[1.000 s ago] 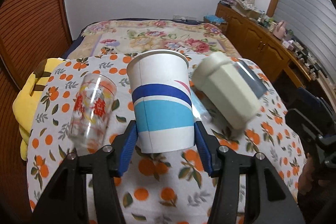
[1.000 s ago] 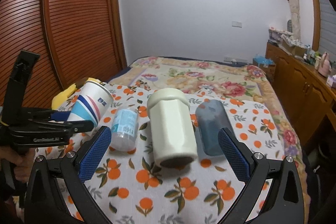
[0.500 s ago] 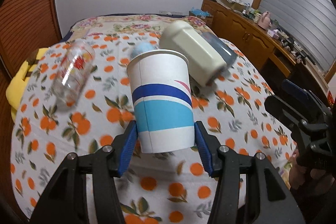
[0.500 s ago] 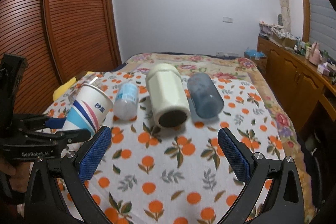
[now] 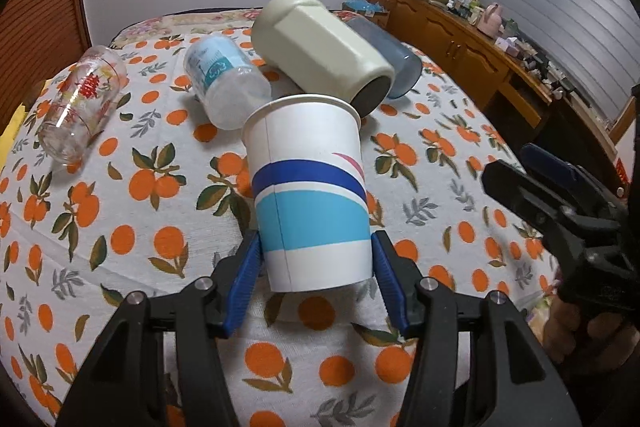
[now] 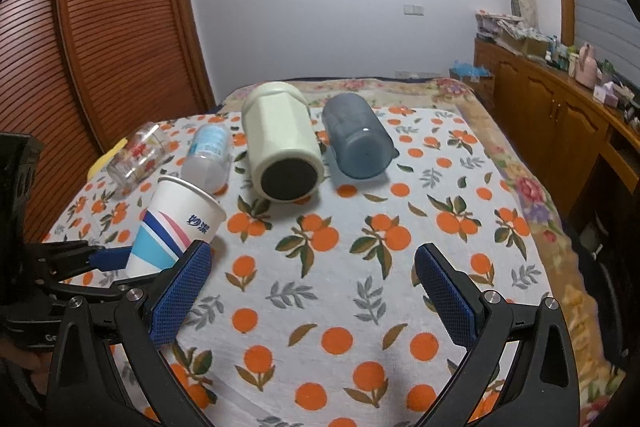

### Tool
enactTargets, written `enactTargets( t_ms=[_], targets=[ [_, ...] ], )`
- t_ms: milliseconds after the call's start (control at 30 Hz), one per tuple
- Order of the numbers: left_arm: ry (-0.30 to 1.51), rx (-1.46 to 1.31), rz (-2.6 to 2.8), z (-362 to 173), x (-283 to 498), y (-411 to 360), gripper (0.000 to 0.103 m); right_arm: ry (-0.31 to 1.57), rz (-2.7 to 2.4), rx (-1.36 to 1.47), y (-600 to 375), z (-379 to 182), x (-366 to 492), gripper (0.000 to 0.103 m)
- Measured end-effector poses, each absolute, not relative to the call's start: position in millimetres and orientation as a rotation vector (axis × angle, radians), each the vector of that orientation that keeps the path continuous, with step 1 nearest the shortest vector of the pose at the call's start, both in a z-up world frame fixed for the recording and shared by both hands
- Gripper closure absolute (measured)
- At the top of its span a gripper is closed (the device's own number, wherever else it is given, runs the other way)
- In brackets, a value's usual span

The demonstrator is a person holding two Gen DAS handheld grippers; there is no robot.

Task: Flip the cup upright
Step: 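Lift the paper cup with the left gripper toward the right gripper, then grasp the paper cup with the right gripper while the left gripper opens and releases it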

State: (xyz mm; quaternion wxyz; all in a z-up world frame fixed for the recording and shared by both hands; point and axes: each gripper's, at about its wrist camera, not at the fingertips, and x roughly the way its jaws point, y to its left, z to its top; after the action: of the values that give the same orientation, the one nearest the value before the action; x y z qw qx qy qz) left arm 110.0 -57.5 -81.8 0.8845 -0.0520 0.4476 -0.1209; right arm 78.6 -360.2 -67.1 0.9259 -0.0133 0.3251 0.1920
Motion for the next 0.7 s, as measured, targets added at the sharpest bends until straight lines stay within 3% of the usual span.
enactTargets(
  t_ms=[700],
  targets=[
    [0.872,-0.152,-0.237,-67,97,-36,0.038,0.671,0.399,-0.052,-340,-68,80,0.0]
  ],
)
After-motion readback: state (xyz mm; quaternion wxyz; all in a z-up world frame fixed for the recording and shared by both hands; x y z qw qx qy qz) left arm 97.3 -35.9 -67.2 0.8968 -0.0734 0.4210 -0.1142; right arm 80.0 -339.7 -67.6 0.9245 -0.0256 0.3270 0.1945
